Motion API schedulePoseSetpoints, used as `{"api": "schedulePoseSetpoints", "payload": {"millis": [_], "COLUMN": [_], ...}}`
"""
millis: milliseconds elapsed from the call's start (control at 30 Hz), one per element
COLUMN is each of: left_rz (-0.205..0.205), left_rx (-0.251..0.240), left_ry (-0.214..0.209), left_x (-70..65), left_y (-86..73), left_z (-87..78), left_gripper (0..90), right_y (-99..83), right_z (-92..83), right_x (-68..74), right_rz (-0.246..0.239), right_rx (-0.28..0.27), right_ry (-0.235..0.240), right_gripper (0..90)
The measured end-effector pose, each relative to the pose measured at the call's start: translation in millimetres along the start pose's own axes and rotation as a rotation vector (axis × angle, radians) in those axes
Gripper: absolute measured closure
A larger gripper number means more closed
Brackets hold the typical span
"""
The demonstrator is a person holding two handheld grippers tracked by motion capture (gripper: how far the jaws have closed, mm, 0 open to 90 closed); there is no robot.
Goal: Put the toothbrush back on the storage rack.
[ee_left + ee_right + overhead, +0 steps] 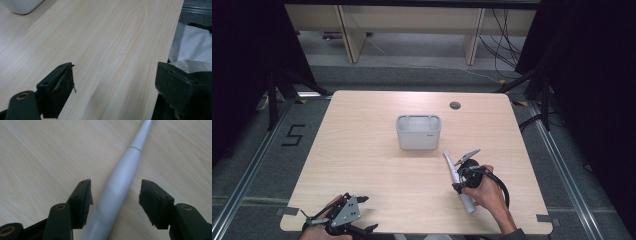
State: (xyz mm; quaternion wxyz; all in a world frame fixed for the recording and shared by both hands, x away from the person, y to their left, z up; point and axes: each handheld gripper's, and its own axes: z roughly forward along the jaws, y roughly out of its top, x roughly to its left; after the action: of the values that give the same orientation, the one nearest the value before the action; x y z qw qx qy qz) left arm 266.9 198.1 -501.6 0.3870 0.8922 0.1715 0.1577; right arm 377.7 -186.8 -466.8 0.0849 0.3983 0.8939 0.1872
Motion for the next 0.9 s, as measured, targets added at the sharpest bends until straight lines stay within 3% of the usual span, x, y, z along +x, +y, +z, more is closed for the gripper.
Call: {"api": "schedulePoseSetpoints", "payload": {"millis": [100,200,300,433,500,600,633,733,833,900], "left_rz": [-0.004,0.011,-0.002,0.0,0.001,0.016,0.005,-0.002,0.007,-0.004], "left_rx": [-0.006,0.012,-0.002,-0.001,-0.01,0.018,0.007,-0.018,0.01,-0.012], "left_ry": [0.001,0.001,-0.001,0.0,0.008,0.009,0.017,0.011,0.007,0.007], "left_x": [-0.3,0.9,0.3,0.5,-0.2,1.7,0.8,-0.7,1.2,-0.9], "left_y": [0.2,0.1,0.3,0.5,0.3,0.1,0.3,-0.1,0.6,0.1], "left_z": [0.2,-0.5,-0.3,0.1,0.2,-1.2,-0.6,0.4,-0.9,0.0], "left_gripper": [14.8,14.8,14.8,14.8,14.8,14.8,14.8,14.8,14.8,14.8], "right_y": [2.1,3.3,4.2,6.0,6.8,7.7,7.8,9.9,14.5,17.2], "right_z": [2.5,4.4,7.9,9.0,11.2,12.9,12.5,13.2,14.7,16.1], "right_x": [1.6,0.5,-3.4,-0.6,-3.8,-3.6,-2.1,-2.2,-1.3,-0.9], "right_rz": [0.012,0.021,-0.032,0.006,-0.053,-0.055,-0.04,-0.06,-0.086,-0.1], "right_rx": [0.03,0.053,0.041,0.085,0.074,0.101,0.111,0.134,0.165,0.187], "right_ry": [0.018,0.003,-0.002,0.008,0.003,0.013,0.016,0.03,0.037,0.032], "right_gripper": [44.2,45.0,46.4,49.4,51.8,54.0,55.7,61.7,63.9,64.6]}}
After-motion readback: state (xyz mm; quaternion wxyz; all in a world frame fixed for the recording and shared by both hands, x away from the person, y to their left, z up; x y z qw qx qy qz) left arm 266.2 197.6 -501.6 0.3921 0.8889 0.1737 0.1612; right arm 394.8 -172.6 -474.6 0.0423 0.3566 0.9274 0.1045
